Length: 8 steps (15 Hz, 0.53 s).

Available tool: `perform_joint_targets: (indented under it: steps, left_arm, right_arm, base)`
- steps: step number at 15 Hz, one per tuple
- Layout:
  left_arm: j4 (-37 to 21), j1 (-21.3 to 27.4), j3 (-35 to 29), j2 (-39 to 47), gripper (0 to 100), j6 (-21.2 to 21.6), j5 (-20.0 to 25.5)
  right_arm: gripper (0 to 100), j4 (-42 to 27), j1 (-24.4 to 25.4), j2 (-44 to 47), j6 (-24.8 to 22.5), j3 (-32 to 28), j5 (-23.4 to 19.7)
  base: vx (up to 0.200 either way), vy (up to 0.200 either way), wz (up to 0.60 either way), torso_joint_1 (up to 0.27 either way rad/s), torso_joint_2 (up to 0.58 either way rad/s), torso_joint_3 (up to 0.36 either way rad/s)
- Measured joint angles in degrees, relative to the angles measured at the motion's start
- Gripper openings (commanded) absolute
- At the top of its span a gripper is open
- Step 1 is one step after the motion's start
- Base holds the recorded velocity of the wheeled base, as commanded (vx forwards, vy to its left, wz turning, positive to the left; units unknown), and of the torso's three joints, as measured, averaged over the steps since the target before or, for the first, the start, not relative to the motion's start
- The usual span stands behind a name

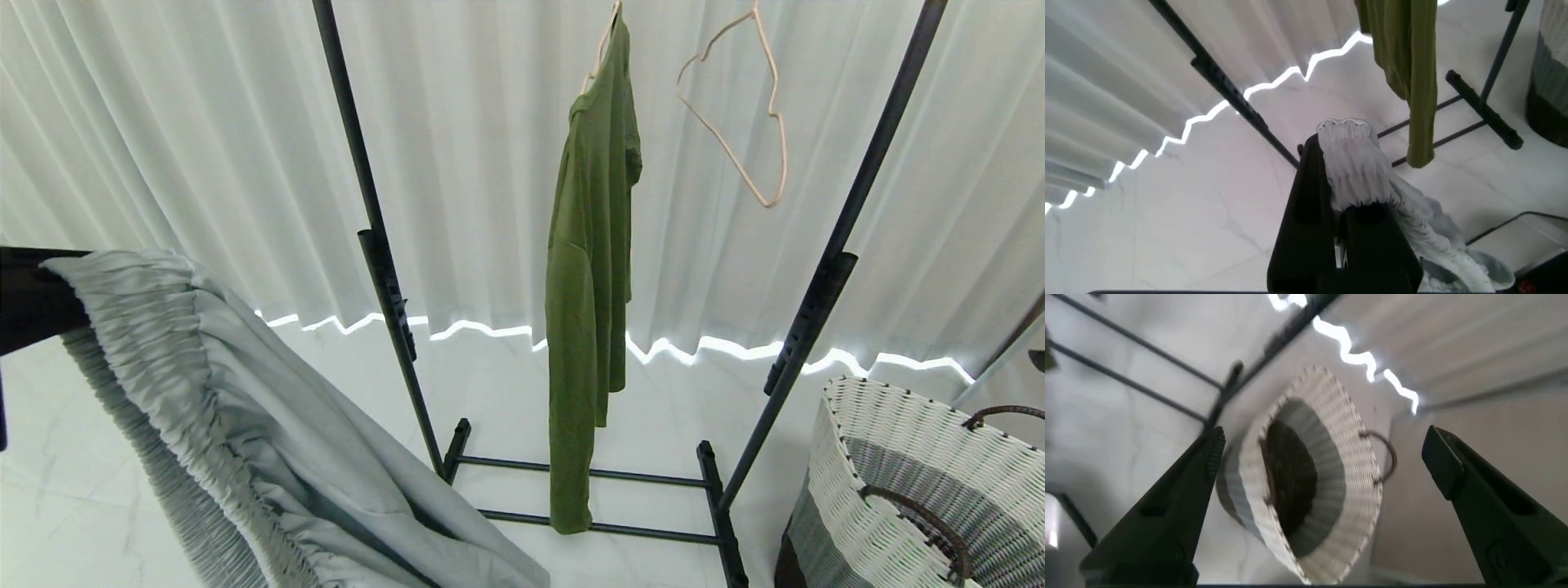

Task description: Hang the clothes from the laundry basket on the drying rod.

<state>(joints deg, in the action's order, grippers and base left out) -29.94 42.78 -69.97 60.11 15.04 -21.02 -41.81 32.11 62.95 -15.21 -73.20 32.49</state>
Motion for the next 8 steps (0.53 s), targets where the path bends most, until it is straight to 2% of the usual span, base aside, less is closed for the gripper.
perform_joint_targets:
  steps: [3, 8]
  left_arm:
    - [0.16, -0.15, 2.11, -2.38, 0, -0.16, 0.02]
    - [0.24, -0.13, 2.72, -3.33, 0, 0.12, 0.27]
  right_arm:
    - [100, 1.94, -2.84, -3.64, -2.51, 5.24, -0.04]
    - [100, 2.11, -5.13, -5.33, -1.65, 6.21, -0.48]
  base:
    - [0.000, 0.000, 0.00, 0.000, 0.00, 0.000]
    - [0.000, 0.000, 0.00, 0.000, 0.00, 0.000]
